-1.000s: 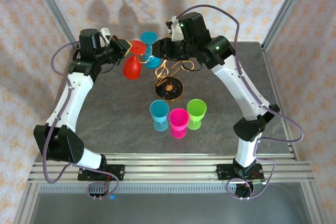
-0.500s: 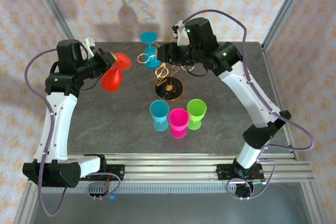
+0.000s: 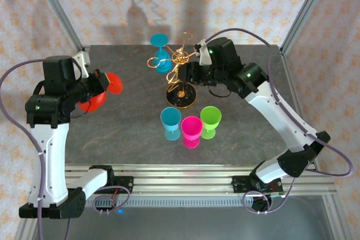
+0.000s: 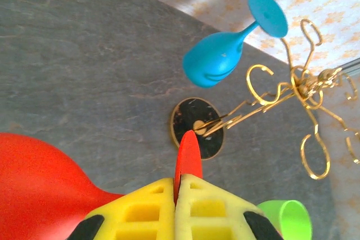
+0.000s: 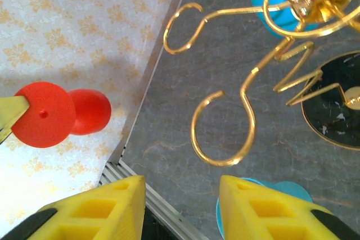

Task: Take the wine glass off the wine glass rack

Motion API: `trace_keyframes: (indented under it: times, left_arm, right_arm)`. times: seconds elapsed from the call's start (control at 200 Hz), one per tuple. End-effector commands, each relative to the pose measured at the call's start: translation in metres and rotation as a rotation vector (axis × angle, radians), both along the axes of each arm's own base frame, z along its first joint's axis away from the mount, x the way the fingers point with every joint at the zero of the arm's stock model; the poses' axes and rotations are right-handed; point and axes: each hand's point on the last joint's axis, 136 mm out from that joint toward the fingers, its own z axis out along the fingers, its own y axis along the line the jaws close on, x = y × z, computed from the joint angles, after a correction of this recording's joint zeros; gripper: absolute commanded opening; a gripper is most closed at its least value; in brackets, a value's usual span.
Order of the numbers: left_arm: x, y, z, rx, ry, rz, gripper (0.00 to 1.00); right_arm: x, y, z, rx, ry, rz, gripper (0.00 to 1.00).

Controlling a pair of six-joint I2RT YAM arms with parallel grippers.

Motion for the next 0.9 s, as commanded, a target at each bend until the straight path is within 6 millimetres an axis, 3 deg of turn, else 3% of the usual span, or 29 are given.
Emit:
trace_keyframes:
  times: [0.0,0.35,0.506,0.896]
  left_arm:
    - [-0.016,0.012,-0.013,0.107,0.044,0.011,0.00]
    - [-0.034,0.033,-0.028,0.280,0.098,0.030,0.00]
    - [-0.039,0.040,-0.036,0.446,0.111,-0.017,0.00]
    - [-0.051,0.008,-0.062,0.744,0.042,-0.264,0.00]
  right_arm:
    - [-0.005,-0.014,0.016,0.041,-0.050,-0.044,0.39]
    - [-0.018,-0.024,0.003,0.040,-0.027,-0.054,0.39]
    - [-0.018,-0.026,-0.001,0.030,-0.019,-0.061,0.39]
    - [-0.016,-0.030,-0.009,-0.010,-0.012,-0.084,0.38]
